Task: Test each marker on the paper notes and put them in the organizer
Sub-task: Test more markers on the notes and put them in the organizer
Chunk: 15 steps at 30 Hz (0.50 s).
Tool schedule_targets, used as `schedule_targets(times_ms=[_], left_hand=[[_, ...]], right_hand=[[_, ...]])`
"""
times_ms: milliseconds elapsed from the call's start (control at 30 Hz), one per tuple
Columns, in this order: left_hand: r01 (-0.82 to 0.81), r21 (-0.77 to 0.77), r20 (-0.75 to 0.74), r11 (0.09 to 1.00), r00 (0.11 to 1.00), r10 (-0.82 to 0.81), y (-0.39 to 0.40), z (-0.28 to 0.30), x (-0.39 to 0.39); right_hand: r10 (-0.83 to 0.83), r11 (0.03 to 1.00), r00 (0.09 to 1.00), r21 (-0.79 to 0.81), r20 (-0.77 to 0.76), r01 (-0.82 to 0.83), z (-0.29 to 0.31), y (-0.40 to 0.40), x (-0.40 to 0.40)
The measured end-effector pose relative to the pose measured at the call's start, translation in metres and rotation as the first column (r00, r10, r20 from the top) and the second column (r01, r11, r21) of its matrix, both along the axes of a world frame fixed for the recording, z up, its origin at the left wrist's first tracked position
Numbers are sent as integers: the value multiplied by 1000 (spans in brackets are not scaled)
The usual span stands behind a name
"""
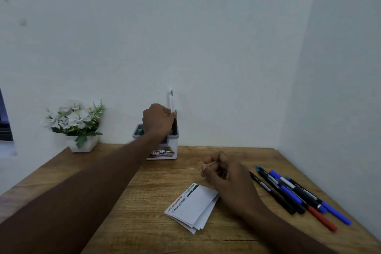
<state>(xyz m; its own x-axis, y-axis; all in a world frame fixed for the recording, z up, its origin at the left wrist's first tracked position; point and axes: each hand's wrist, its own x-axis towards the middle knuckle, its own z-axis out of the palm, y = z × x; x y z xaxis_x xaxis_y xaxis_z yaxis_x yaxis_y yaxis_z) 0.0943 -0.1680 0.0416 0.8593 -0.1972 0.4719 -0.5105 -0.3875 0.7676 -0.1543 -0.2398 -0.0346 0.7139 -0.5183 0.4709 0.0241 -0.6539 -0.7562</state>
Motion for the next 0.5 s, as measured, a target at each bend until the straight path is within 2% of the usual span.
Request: schedule_targets(times_ms=[167, 267, 400, 433, 500], left_hand=[[2, 174, 78, 985, 997, -16, 1, -18, -4], [32, 208, 171, 978, 983, -69, 14, -14, -15], [130, 215, 422, 968, 881, -213, 56, -17, -45], [176, 263, 452, 949, 846, -282, 66, -22, -54], [325, 387, 386, 863, 793, -471, 81, -36, -74]], right_hand=[[-45, 981, 998, -191, -39, 37, 6, -11, -3], [-201, 901, 965, -419, -169, 115, 16, -24, -5], [-513, 735, 791, -647, -333, 204, 34, -55, -20], [-567, 702, 749, -676, -342, 224, 38, -63, -26], [-634, 666, 687, -702, -355, 252, 43, -75, -38]])
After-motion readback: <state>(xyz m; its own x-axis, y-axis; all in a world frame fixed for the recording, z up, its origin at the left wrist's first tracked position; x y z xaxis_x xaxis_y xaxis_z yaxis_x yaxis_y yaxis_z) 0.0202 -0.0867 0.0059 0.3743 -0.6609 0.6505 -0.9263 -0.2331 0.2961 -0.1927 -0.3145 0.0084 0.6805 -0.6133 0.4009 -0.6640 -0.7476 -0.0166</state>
